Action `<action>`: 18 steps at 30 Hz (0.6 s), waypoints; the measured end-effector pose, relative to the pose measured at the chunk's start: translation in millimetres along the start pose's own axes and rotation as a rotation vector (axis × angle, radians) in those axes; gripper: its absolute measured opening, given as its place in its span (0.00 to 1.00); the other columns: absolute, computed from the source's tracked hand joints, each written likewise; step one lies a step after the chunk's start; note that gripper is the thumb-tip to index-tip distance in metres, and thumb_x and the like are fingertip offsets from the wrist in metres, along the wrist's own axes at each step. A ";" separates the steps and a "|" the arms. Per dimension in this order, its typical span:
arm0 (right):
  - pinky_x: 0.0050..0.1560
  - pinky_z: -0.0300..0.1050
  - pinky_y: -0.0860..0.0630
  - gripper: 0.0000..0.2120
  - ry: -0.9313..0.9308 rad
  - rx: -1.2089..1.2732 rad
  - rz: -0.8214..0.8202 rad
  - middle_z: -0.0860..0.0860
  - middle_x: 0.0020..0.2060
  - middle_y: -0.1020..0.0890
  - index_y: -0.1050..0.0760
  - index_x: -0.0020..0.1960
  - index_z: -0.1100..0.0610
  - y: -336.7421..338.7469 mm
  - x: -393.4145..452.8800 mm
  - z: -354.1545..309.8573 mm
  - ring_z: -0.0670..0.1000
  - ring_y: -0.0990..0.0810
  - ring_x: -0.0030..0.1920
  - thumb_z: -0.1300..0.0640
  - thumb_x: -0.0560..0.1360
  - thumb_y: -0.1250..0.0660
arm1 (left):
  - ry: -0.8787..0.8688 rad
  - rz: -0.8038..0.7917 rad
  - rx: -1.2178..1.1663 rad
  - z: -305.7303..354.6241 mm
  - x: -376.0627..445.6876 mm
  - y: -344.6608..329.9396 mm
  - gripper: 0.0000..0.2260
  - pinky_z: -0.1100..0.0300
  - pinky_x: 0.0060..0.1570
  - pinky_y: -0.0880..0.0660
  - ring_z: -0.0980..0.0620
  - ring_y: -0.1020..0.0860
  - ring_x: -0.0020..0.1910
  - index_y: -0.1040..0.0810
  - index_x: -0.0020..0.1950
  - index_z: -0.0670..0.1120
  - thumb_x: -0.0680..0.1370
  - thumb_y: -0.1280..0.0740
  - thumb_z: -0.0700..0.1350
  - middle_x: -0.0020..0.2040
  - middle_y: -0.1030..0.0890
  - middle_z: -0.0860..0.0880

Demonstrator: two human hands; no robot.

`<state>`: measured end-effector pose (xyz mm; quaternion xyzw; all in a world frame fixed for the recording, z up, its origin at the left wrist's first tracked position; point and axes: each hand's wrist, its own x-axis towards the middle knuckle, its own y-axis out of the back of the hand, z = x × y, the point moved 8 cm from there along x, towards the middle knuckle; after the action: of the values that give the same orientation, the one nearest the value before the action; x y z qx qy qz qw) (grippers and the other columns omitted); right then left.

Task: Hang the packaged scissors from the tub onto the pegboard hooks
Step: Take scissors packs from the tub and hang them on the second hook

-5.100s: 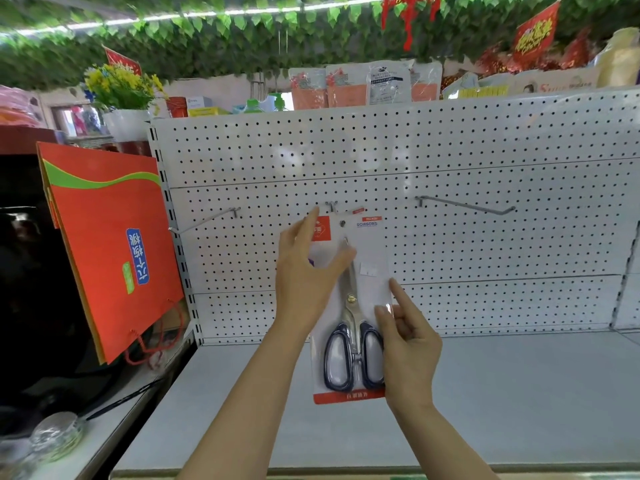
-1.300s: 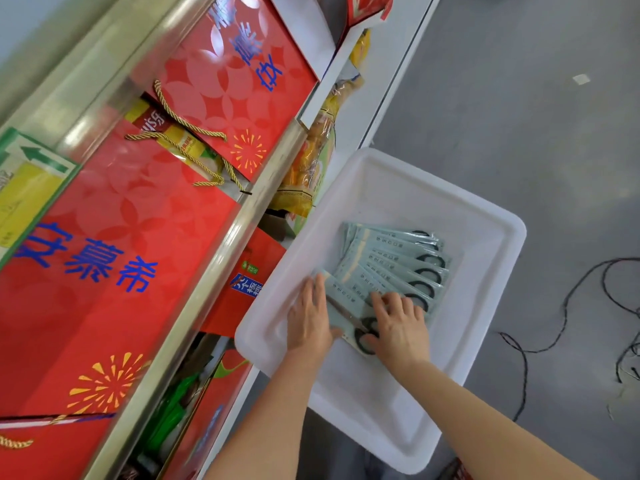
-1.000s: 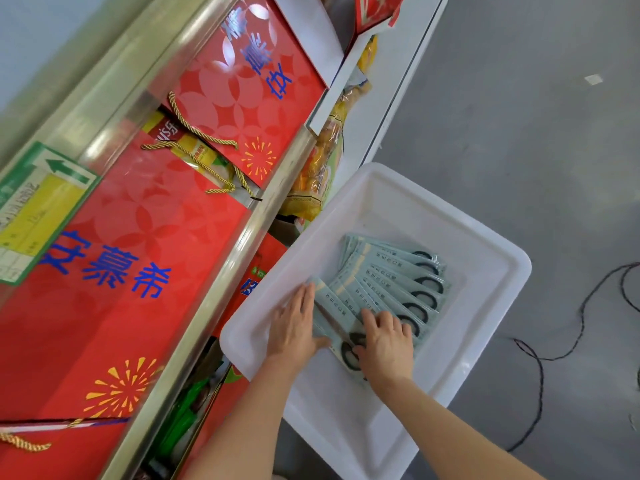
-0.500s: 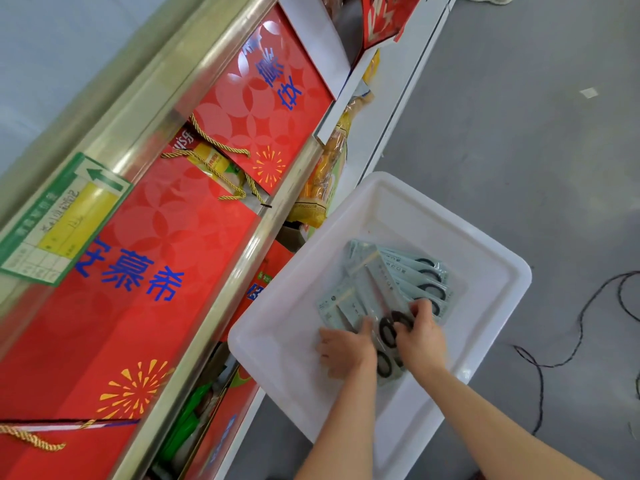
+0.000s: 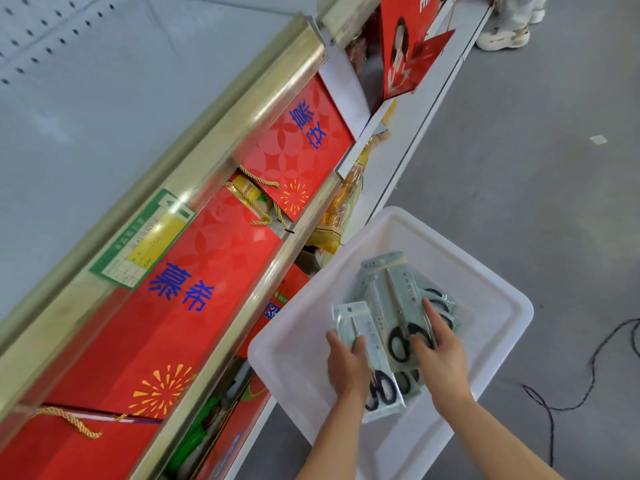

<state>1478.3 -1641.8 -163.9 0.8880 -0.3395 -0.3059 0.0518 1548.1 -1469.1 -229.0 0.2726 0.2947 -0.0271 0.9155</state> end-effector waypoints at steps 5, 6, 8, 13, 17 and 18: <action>0.46 0.40 0.21 0.31 0.133 0.141 -0.064 0.31 0.46 0.18 0.31 0.68 0.35 -1.5 -29.9 -58.9 0.46 0.20 0.39 0.66 0.75 0.36 | -0.245 0.057 -0.237 73.0 -30.4 76.5 0.18 0.69 0.49 0.23 0.61 0.19 0.53 0.29 0.66 0.52 0.78 0.30 0.45 0.56 0.18 0.55; 0.45 0.38 0.22 0.31 0.177 0.172 -0.082 0.28 0.45 0.19 0.32 0.68 0.36 -2.6 -38.6 -75.7 0.45 0.22 0.38 0.66 0.76 0.36 | -0.295 0.086 -0.292 91.8 -39.2 96.5 0.21 0.75 0.48 0.26 0.68 0.21 0.53 0.30 0.68 0.54 0.78 0.29 0.43 0.58 0.19 0.59; 0.57 0.38 0.24 0.31 0.257 0.225 -0.117 0.28 0.54 0.22 0.32 0.69 0.39 -7.4 -57.1 -109.8 0.36 0.21 0.49 0.68 0.76 0.36 | -0.383 0.147 -0.379 124.7 -56.7 136.4 0.28 0.82 0.50 0.32 0.81 0.29 0.56 0.35 0.73 0.58 0.77 0.29 0.40 0.64 0.28 0.68; 0.67 0.51 0.29 0.31 0.417 0.374 -0.207 0.37 0.63 0.22 0.29 0.69 0.42 -26.9 -108.6 -192.4 0.42 0.24 0.64 0.70 0.74 0.35 | -0.566 0.313 -0.546 186.3 -97.9 232.7 0.34 0.63 0.67 0.29 0.64 0.29 0.69 0.36 0.76 0.61 0.76 0.27 0.40 0.72 0.29 0.60; 0.68 0.53 0.29 0.31 0.532 0.455 -0.270 0.42 0.65 0.23 0.28 0.68 0.40 -43.5 -157.3 -257.2 0.44 0.25 0.65 0.71 0.75 0.36 | -0.661 0.421 -0.605 222.8 -129.6 306.4 0.36 0.52 0.69 0.29 0.57 0.28 0.70 0.38 0.75 0.67 0.75 0.26 0.44 0.75 0.31 0.57; 0.68 0.55 0.30 0.31 0.561 0.475 -0.289 0.43 0.65 0.23 0.28 0.68 0.41 -48.2 -169.4 -271.6 0.45 0.26 0.66 0.71 0.75 0.36 | -0.687 0.436 -0.621 230.4 -137.8 324.3 0.36 0.48 0.69 0.29 0.51 0.29 0.72 0.39 0.74 0.69 0.75 0.26 0.45 0.75 0.31 0.57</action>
<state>1564.3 -1528.9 127.1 0.9630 -0.2449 0.0314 -0.1082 1623.6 -1327.5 160.2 0.0180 -0.0929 0.1653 0.9817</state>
